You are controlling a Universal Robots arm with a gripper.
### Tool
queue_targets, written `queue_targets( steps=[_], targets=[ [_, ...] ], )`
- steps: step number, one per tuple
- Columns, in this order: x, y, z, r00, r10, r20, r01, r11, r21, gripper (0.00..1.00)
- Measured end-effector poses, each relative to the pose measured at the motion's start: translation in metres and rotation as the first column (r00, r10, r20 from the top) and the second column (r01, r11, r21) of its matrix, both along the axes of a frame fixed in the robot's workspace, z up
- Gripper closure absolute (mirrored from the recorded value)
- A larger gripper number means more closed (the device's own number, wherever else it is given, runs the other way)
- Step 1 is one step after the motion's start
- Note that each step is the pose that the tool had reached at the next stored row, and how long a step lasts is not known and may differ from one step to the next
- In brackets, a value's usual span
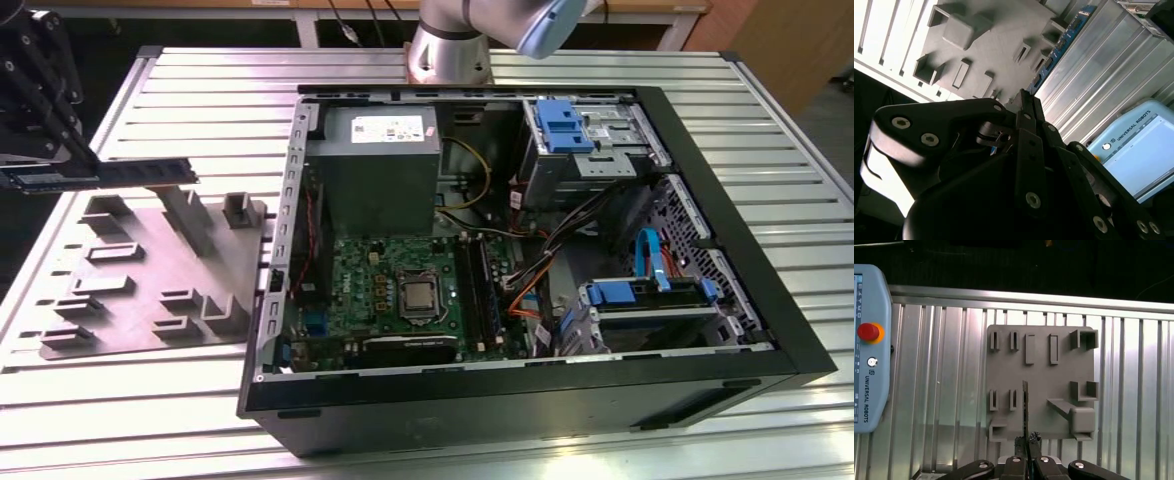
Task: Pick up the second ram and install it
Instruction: 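Pick up the second ram and move it above second insertion slot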
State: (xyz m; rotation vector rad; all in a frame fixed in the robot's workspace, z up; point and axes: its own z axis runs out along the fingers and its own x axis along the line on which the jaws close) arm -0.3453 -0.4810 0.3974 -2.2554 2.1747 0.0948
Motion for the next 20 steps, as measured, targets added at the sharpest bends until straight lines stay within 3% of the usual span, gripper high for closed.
queue_targets(
  steps=[20],
  targets=[
    [0.012,0.0,0.0,1.0,0.0,0.0,0.0,1.0,0.0,0.87]
  ],
)
